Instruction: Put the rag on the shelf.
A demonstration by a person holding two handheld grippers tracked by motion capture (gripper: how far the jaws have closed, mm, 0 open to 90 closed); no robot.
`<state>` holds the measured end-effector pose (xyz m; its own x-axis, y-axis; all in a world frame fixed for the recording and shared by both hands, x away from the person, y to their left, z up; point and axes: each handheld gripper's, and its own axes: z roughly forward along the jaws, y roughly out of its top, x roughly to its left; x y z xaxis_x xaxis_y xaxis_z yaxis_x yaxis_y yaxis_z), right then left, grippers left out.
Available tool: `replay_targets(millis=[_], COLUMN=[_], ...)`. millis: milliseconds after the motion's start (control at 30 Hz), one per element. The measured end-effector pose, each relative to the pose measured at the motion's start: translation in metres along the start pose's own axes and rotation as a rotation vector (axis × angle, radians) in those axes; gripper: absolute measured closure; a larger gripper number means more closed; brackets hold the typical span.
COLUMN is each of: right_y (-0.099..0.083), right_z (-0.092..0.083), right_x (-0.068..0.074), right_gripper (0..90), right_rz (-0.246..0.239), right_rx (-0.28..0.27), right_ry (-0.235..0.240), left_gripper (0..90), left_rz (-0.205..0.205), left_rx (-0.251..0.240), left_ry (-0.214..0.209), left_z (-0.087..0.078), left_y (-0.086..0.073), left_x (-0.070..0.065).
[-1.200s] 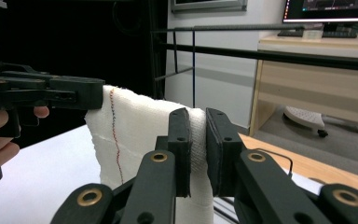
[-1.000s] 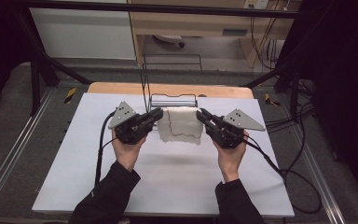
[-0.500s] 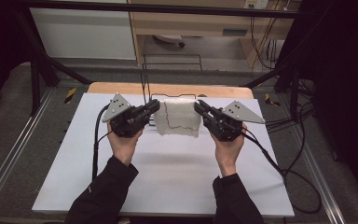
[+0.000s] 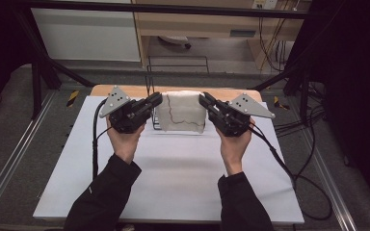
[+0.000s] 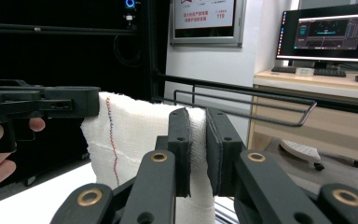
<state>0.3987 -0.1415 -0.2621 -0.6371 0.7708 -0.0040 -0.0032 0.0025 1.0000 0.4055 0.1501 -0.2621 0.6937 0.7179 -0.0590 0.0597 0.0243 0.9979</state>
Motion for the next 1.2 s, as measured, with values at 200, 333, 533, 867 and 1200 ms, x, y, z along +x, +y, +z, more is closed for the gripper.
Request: replay_targets(millis=[200, 333, 533, 867, 1200], right_y=[0.01, 0.018, 0.033, 0.05, 0.069], right_z=[0.004, 0.007, 0.011, 0.019, 0.029], right_x=[0.0, -0.001, -0.002, -0.002, -0.003], right_gripper=[81.3, 81.3, 81.3, 81.3, 81.3], right_rz=[-0.005, -0.023, -0.039, -0.045, -0.057], right_rx=[-0.013, -0.016, -0.032, -0.052, -0.07], right_ry=[-0.001, -0.004, -0.012, -0.022, -0.039], left_gripper=[84.1, 84.1, 84.1, 84.1, 84.1], left_rz=[0.013, 0.018, 0.023, 0.045, 0.053], left_rx=[-0.011, -0.022, -0.037, -0.053, -0.069], left_ry=[0.004, 0.009, 0.014, 0.031, 0.044], left_z=[0.0, 0.001, 0.003, 0.005, 0.01], left_y=[0.011, 0.017, 0.03, 0.051, 0.071], left_x=[0.003, 0.004, 0.005, 0.011, 0.017])
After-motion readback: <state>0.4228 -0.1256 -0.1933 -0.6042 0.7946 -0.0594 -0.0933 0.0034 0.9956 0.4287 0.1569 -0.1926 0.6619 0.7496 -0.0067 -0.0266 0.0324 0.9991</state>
